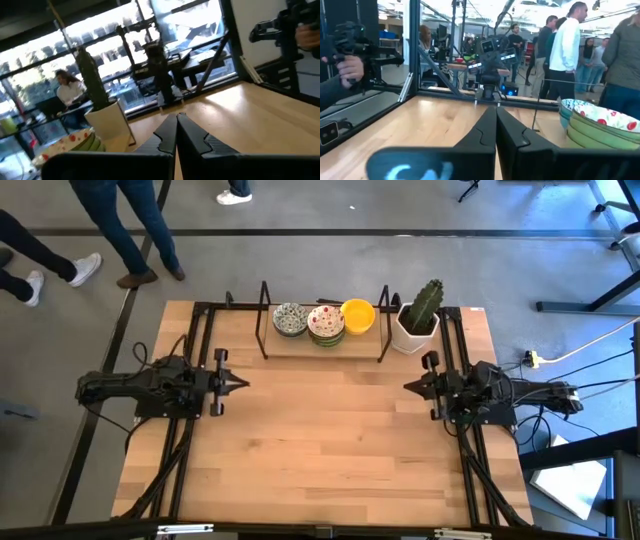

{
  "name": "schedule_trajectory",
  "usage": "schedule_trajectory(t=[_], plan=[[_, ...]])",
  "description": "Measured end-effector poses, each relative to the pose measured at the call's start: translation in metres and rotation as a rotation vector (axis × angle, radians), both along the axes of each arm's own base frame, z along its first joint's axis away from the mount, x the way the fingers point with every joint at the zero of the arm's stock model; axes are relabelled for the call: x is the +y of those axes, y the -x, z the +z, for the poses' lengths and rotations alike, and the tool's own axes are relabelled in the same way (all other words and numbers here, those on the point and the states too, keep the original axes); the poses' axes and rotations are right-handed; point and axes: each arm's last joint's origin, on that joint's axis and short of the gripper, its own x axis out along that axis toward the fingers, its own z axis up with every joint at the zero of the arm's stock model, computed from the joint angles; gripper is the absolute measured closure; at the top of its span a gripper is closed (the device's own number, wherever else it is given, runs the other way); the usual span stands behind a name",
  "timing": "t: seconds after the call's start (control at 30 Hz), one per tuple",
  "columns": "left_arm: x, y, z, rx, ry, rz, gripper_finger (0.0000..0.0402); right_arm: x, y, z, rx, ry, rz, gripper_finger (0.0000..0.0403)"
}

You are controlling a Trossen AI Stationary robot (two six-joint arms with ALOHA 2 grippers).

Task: Pick & Place Mini bowls
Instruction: Return to Home Position

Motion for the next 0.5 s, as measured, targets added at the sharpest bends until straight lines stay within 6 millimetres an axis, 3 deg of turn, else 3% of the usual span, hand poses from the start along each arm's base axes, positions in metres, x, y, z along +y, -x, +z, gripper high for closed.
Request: schedule_trajectory(t=[0.13, 0.5], plan=[[-0.001, -0.003, -0.012, 0.016, -0.020, -0.047, 0.0400, -0.002, 0.000, -0.002, 0.022, -0.013, -0.014, 0.0402], [-0.001, -0.005, -0.019, 0.089, 0.028, -0.048, 0.0399, -0.005, 0.000, -0.006, 0.070, -0.034, -0.047, 0.0402]])
